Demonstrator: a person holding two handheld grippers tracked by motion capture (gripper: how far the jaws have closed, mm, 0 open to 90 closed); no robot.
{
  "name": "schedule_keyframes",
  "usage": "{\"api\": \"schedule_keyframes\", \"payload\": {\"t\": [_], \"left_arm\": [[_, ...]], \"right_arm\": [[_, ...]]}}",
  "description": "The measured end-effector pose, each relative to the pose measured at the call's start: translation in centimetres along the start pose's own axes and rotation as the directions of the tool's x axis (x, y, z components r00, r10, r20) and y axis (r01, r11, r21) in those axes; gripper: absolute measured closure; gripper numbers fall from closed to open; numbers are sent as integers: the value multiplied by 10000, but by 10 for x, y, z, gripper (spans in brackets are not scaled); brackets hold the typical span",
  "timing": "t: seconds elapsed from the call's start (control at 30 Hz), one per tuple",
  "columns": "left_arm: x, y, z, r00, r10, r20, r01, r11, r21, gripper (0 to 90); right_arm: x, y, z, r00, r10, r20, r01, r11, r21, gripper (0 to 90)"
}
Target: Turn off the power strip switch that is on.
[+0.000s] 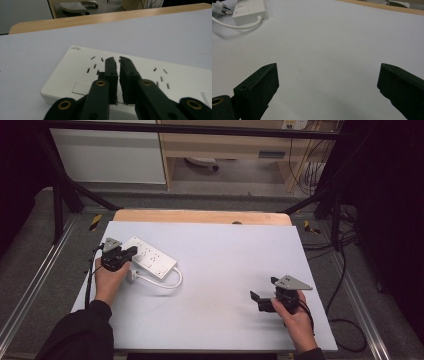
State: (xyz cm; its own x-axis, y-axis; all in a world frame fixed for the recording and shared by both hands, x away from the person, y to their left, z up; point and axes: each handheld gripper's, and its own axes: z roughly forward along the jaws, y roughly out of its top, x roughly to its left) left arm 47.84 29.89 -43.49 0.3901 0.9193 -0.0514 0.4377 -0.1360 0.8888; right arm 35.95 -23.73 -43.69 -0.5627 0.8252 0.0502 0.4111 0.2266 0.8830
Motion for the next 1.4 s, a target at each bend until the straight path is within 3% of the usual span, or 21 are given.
{"api": "schedule_keyframes", "payload": {"t": [0.1, 0.27, 0.37, 0.57, 0.8, 0.93, 1.4], "left_arm": [[-2, 2, -1, 10000, -33, 40, 33, 9999, -165, 738], [-1, 5, -2, 9994, -350, -84, 346, 9982, -487, 510], [-1, 6, -2, 9977, -671, 112, 676, 9961, -560, 376], [-5, 9, -3, 9974, -554, 463, 582, 9964, -611, 136], [-12, 16, -5, 9968, -440, 665, 486, 9964, -701, 94], [-15, 19, -9, 9972, -493, 556, 530, 9963, -681, 90], [-14, 22, -39, 9950, -709, 696, 765, 9938, -808, 76]], "right_arm": [[0, 0, 0, 10000, -6, -8, 6, 10000, -2, 41], [0, 0, 0, 10000, -40, 0, 40, 10000, -11, 41], [0, 0, 0, 10000, -46, -6, 46, 10000, -22, 41], [1, 1, 0, 10000, -55, -16, 55, 10000, -10, 41], [0, 1, 0, 10000, -42, 2, 42, 10000, -15, 40], [0, 1, 0, 10000, -44, 4, 44, 10000, -52, 40], [0, 1, -1, 10000, -22, -7, 22, 10000, -66, 39]]}}
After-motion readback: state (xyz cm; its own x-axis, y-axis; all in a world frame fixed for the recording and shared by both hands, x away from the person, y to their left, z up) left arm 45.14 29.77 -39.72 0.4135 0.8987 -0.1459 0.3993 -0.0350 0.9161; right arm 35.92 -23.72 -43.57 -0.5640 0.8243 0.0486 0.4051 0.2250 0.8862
